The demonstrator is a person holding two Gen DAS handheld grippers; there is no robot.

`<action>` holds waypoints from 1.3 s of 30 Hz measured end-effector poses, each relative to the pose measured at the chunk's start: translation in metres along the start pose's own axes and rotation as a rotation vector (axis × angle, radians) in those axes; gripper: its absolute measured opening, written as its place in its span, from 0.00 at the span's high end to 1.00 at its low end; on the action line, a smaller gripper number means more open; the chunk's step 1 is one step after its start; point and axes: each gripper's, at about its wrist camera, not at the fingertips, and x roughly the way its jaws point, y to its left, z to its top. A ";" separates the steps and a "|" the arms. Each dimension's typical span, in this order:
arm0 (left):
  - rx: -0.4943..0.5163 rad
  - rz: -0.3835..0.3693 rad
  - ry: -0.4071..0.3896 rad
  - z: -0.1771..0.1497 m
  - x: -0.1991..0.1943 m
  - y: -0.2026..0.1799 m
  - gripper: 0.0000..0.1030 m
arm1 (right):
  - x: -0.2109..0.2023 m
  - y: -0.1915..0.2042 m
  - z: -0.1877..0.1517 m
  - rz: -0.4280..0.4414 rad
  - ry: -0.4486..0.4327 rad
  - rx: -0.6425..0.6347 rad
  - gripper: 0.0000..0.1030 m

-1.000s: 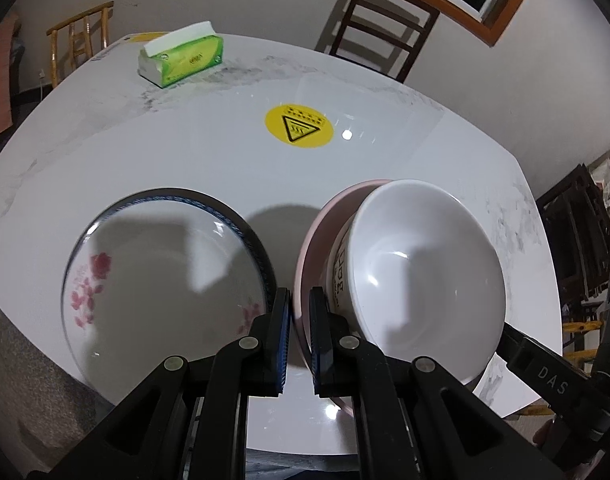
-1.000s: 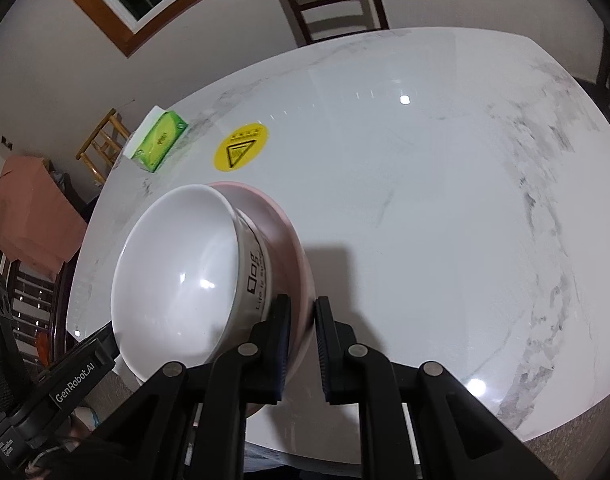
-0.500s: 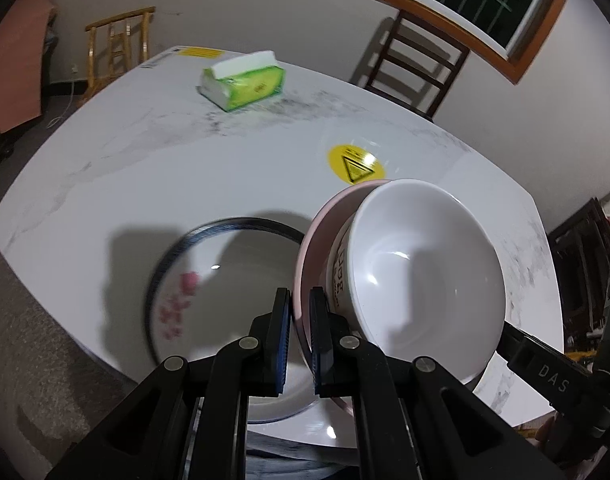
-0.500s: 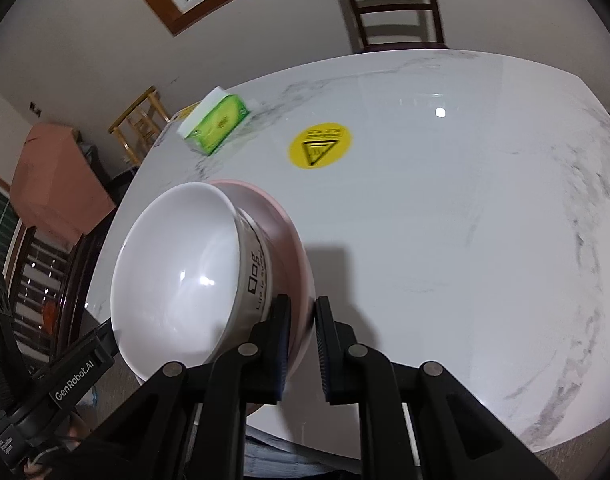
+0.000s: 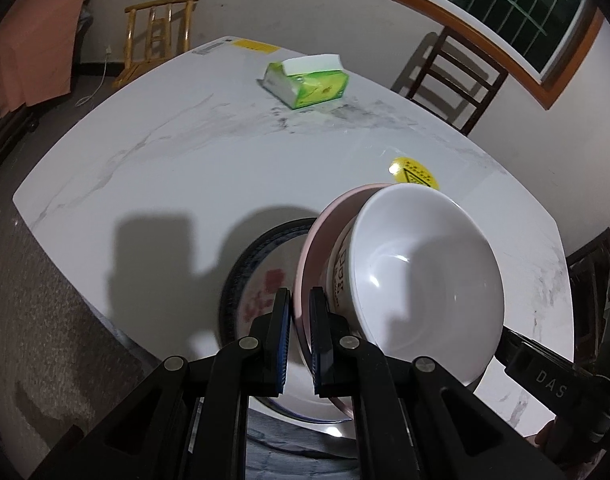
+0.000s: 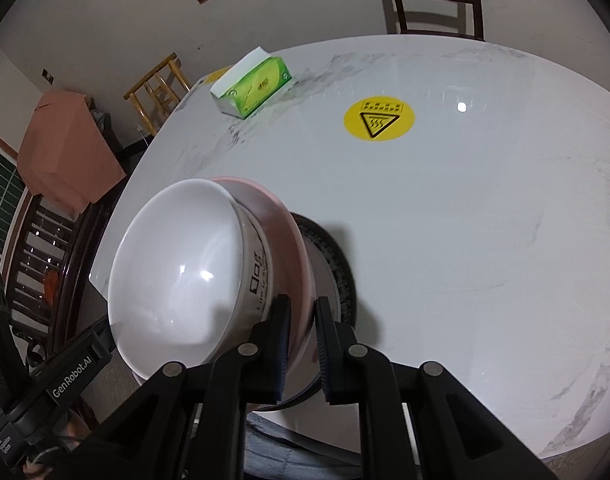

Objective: Organize plates and bowls
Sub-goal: 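Carry the pink bowl with nested white bowls onto the floral plate stack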

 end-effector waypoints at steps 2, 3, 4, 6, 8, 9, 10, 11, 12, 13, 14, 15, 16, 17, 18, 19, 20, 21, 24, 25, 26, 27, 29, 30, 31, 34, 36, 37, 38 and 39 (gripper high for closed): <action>-0.006 0.000 0.006 0.000 0.004 0.005 0.95 | 0.004 0.003 0.000 -0.005 0.006 -0.004 0.87; -0.009 -0.001 0.009 0.000 0.006 0.007 0.95 | 0.006 0.005 0.000 -0.007 0.008 -0.005 0.87; -0.011 -0.001 0.011 0.000 0.008 0.009 0.95 | 0.009 0.007 0.000 -0.014 0.011 -0.009 0.87; -0.014 -0.002 0.014 0.000 0.010 0.013 0.95 | 0.010 0.008 0.000 -0.016 0.013 -0.009 0.87; -0.017 -0.006 0.016 0.000 0.012 0.016 0.95 | 0.013 0.009 0.000 -0.023 0.015 -0.010 0.87; -0.017 -0.007 0.018 0.000 0.013 0.017 0.96 | 0.015 0.010 0.000 -0.026 0.016 -0.009 0.87; -0.018 -0.008 0.021 0.000 0.015 0.018 0.96 | 0.015 0.011 0.000 -0.028 0.017 -0.008 0.87; -0.018 -0.009 0.024 0.000 0.016 0.019 0.96 | 0.017 0.011 0.000 -0.031 0.019 -0.007 0.87; -0.019 -0.010 0.026 -0.001 0.017 0.021 0.96 | 0.018 0.011 0.000 -0.034 0.020 -0.007 0.87; -0.022 -0.010 0.030 -0.001 0.019 0.021 0.96 | 0.019 0.011 -0.001 -0.037 0.023 -0.009 0.87; -0.023 -0.010 0.034 -0.001 0.021 0.021 0.96 | 0.020 0.011 -0.001 -0.040 0.026 -0.008 0.87; -0.022 -0.010 0.037 -0.002 0.022 0.022 0.96 | 0.020 0.011 -0.001 -0.039 0.023 -0.007 0.87; -0.020 -0.010 0.032 -0.002 0.022 0.022 0.96 | 0.021 0.011 -0.001 -0.041 0.024 -0.010 0.87; -0.018 -0.008 0.034 -0.002 0.023 0.022 0.96 | 0.021 0.011 -0.001 -0.043 0.024 -0.011 0.87; -0.016 -0.008 0.032 -0.003 0.025 0.022 0.96 | 0.021 0.011 -0.001 -0.043 0.024 -0.012 0.87; -0.017 -0.009 0.032 -0.002 0.026 0.023 0.96 | 0.021 0.011 -0.001 -0.042 0.024 -0.013 0.87; -0.017 -0.010 0.031 -0.002 0.027 0.023 0.96 | 0.021 0.011 -0.001 -0.041 0.025 -0.012 0.87; -0.013 -0.008 0.031 -0.002 0.028 0.023 0.96 | 0.022 0.011 0.000 -0.041 0.024 -0.011 0.86; -0.003 -0.004 0.026 -0.002 0.028 0.022 0.96 | 0.021 0.014 -0.002 -0.056 0.017 -0.032 0.86; 0.001 -0.002 0.023 -0.001 0.028 0.022 0.95 | 0.020 0.015 -0.002 -0.063 0.013 -0.042 0.86; 0.005 -0.001 0.021 -0.001 0.029 0.022 0.95 | 0.020 0.017 -0.003 -0.071 0.006 -0.057 0.86; 0.008 0.002 0.018 -0.002 0.028 0.021 0.95 | 0.019 0.019 -0.004 -0.079 0.000 -0.069 0.86; 0.016 0.009 0.013 -0.001 0.027 0.019 0.94 | 0.017 0.019 -0.004 -0.082 -0.009 -0.078 0.86; 0.020 0.018 0.008 -0.001 0.028 0.019 0.93 | 0.016 0.019 -0.004 -0.079 -0.011 -0.078 0.85; 0.025 0.022 0.004 -0.001 0.026 0.019 0.92 | 0.014 0.018 -0.003 -0.080 -0.014 -0.079 0.81; 0.035 0.038 -0.012 -0.001 0.022 0.020 0.84 | 0.008 0.017 -0.003 -0.111 -0.041 -0.098 0.70; 0.039 0.048 -0.028 -0.001 0.017 0.022 0.77 | 0.002 0.016 -0.005 -0.122 -0.060 -0.109 0.60; 0.040 0.051 -0.036 -0.001 0.014 0.023 0.73 | -0.002 0.014 -0.006 -0.117 -0.073 -0.110 0.55; 0.043 0.052 -0.045 -0.001 0.011 0.024 0.70 | -0.004 0.013 -0.006 -0.119 -0.081 -0.110 0.53; 0.046 0.054 -0.052 -0.001 0.008 0.025 0.68 | -0.007 0.012 -0.006 -0.119 -0.091 -0.112 0.51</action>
